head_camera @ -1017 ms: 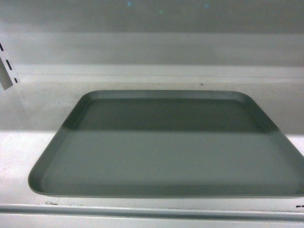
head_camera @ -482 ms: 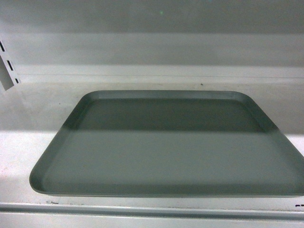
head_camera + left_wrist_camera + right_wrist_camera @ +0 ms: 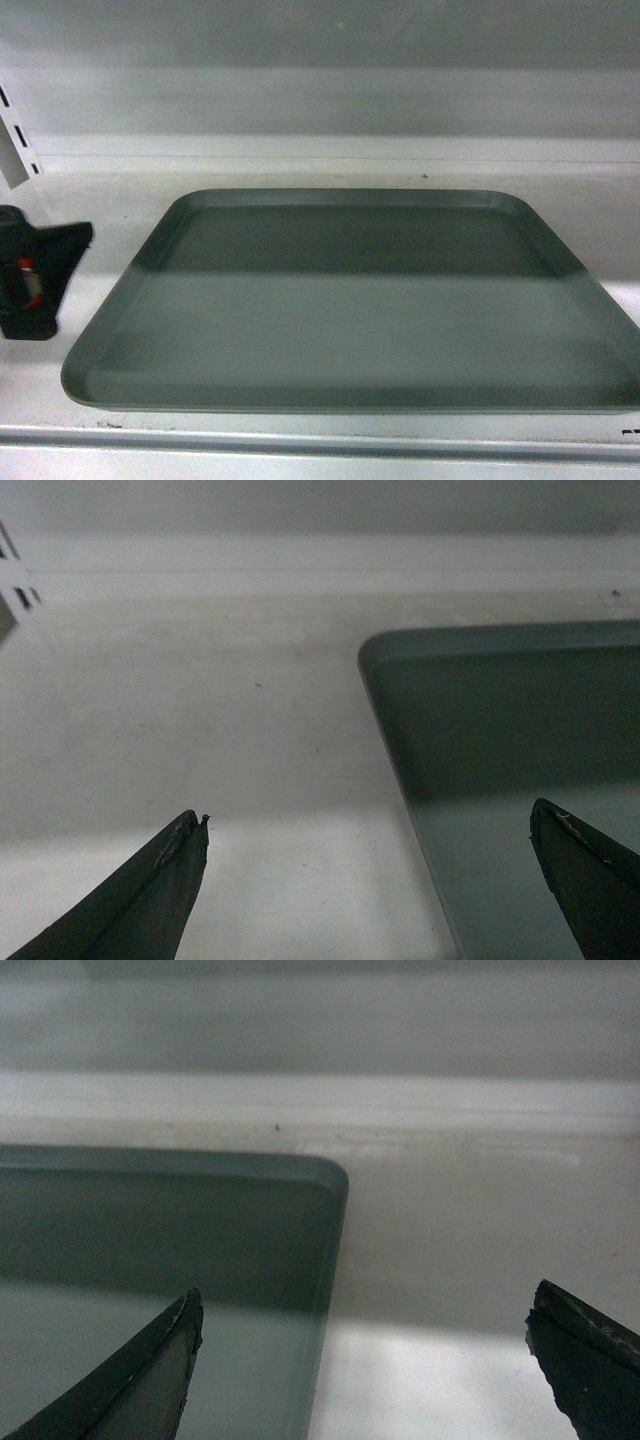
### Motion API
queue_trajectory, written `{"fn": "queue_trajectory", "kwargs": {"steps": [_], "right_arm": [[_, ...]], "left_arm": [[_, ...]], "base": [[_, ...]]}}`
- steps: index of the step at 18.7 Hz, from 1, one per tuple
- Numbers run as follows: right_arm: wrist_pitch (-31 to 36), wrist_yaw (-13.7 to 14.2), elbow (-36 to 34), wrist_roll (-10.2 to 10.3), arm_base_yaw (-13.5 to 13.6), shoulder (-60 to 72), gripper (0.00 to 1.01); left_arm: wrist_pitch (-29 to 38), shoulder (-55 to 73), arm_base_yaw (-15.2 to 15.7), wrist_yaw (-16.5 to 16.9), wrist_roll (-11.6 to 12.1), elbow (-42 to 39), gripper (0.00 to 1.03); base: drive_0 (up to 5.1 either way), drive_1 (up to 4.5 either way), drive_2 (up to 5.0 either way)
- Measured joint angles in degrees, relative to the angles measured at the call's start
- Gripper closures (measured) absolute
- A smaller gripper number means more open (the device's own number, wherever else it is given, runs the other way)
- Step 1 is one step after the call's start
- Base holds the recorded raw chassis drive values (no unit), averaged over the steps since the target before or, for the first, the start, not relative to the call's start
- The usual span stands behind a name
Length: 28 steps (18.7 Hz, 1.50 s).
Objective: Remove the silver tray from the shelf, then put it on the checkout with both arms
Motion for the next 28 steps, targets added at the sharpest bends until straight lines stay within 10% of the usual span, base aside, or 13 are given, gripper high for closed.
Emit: {"fn": "queue_trajectory", "kwargs": {"steps": [12,28], "right_arm": [[-7.5,1.42,17.49,1.05,1.64,20.44,0.03],[-17.25,2.91,19.34,1.46,1.86,20.79,0.03]], "left_arm": [[-6.62,17.09,-5.64,-1.88,-1.07,14.75,0.05],[-8.66,20.0,-6.84,-2.25,-1.42,14.88,0.05]], "base": [[0.0,0.0,0.0],[0.0,0.0,0.0]]}}
